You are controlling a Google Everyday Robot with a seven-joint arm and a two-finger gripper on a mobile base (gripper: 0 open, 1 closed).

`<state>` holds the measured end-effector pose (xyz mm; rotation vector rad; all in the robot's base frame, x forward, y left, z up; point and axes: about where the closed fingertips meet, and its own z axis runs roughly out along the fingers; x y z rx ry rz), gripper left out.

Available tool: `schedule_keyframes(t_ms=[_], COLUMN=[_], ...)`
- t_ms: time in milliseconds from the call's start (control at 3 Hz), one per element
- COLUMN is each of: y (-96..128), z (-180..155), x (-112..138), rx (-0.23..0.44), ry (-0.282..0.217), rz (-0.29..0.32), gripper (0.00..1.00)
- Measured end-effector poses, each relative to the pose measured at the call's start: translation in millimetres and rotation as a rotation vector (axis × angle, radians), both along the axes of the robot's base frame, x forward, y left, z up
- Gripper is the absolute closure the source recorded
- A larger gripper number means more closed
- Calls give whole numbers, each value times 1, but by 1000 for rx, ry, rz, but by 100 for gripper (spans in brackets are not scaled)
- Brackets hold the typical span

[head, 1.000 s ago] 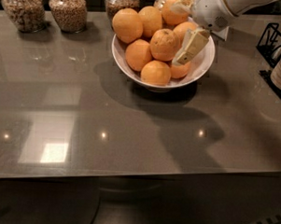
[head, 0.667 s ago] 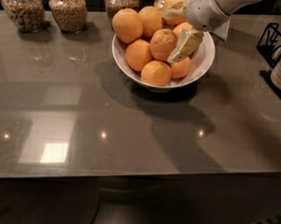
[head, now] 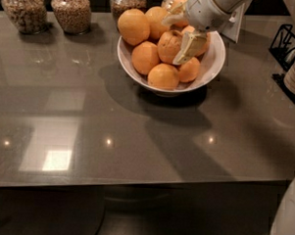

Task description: Pick orange from white bowl

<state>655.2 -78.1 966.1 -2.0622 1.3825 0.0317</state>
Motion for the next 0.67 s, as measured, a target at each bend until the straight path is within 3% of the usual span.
schedule_keyframes(t_ms=[667], y=[3], z=[-14], x=[20], rx=[-127], ry=[-30], rz=[47], gripper=[30])
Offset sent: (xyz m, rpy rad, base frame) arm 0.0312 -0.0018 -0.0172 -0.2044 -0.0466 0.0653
